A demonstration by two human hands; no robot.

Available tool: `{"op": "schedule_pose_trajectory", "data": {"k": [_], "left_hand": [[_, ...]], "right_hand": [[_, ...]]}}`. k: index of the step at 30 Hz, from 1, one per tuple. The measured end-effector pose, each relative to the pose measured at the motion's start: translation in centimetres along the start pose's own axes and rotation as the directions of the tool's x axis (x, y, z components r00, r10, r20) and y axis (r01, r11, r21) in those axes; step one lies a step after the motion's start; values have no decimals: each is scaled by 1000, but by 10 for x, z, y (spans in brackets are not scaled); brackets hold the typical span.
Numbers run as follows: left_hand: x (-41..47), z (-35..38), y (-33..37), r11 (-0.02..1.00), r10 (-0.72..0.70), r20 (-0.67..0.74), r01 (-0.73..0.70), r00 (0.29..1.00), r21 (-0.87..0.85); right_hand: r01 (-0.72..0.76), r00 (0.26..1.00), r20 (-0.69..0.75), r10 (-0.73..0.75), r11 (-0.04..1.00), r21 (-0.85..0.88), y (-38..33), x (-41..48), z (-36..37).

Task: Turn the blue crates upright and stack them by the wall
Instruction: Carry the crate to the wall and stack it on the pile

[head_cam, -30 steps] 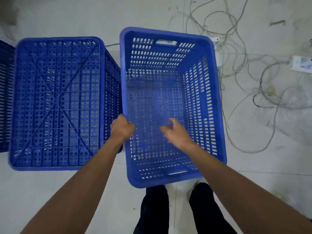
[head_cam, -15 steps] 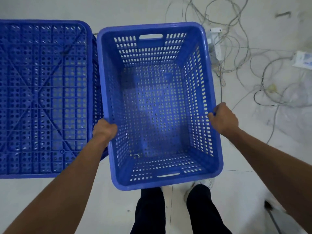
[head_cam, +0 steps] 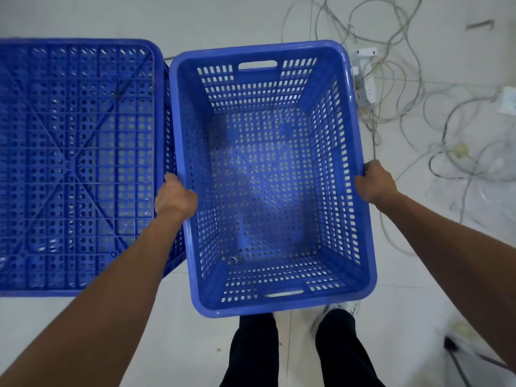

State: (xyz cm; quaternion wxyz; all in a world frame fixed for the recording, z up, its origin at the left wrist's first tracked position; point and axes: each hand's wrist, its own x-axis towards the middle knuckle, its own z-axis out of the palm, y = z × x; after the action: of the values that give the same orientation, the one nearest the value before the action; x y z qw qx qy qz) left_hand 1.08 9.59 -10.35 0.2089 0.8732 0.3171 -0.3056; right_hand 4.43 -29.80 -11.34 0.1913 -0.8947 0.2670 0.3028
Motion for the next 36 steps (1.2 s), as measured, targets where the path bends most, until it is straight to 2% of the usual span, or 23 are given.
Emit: {"op": "schedule_pose_trajectory", "data": {"k": [3, 10, 17, 24, 29, 33, 36], "left_hand": [[-2, -4, 3, 1000, -17, 11, 17, 1000, 4], [-22, -11, 4, 1000, 15, -9, -15, 1000, 11], [-78, -53, 19, 994, 101, -15, -100, 995, 50], [-201, -116, 37, 989, 130, -95, -123, 987, 78], [-313, -153, 51, 998, 49, -195, -54, 979, -21], [-386, -174, 46, 997, 0, -314, -25, 949, -76], [-435, -186, 30, 994, -55, -350, 18, 935, -108]], "right_hand": [[-28, 999, 26, 27, 999, 46, -2, 3, -4], [-2, 1000, 1, 2, 1000, 0, 11, -6, -12], [54, 997, -47, -56, 998, -36, 26, -48, -70], [114, 986, -119, -113, 993, 2, 32, -146, -170], [167, 967, -190, -169, 986, -26, 39, -222, -239], [263, 930, -251, -268, 963, -54, 40, -268, -286], [344, 896, -260, -359, 933, -105, 34, -303, -311]]}}
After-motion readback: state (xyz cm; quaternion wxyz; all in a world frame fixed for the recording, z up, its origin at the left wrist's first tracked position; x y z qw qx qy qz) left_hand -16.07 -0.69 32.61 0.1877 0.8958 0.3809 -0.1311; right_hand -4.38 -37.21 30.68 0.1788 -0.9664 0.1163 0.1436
